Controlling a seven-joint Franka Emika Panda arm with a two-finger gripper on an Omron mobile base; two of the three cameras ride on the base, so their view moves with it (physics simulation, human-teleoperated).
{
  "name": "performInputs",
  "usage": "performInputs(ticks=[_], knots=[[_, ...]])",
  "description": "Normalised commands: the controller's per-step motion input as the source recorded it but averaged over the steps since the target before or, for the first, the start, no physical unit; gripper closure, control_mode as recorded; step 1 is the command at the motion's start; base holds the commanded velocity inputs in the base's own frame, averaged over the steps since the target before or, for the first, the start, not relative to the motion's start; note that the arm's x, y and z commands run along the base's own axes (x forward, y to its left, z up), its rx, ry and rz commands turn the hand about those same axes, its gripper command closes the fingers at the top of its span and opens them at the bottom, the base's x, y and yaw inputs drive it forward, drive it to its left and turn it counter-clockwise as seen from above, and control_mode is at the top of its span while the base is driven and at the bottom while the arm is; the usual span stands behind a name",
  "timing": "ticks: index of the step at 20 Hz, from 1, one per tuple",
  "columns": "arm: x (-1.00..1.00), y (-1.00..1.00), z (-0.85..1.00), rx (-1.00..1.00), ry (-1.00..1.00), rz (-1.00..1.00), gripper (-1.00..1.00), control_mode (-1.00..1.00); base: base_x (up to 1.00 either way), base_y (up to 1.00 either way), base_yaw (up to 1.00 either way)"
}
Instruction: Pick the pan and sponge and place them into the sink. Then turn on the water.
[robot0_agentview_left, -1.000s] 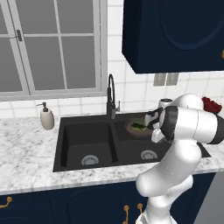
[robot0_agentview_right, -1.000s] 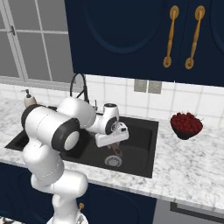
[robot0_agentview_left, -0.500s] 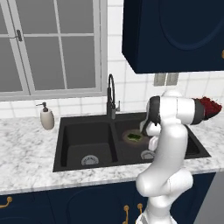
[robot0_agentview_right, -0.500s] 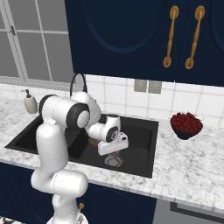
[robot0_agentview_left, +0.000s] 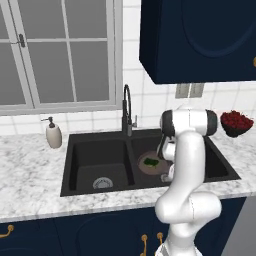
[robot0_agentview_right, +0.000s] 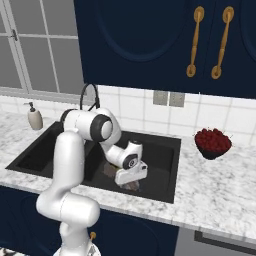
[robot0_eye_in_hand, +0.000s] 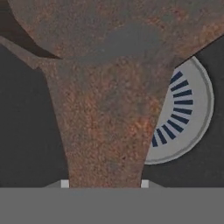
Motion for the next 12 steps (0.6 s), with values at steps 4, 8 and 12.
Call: performInputs(ticks=[4,8,12], knots=[[0.19,0.1,-0.62,0.0,0.0,0.06,1.0,-1.0,0.0,0.0,0.0],[0.19,0.08,-0.35,0.0,0.02,0.06,1.0,-1.0,0.0,0.0,0.0],[0.19,0.1,-0.24,0.02,0.07,0.09,1.0,-1.0,0.0,0.0,0.0]])
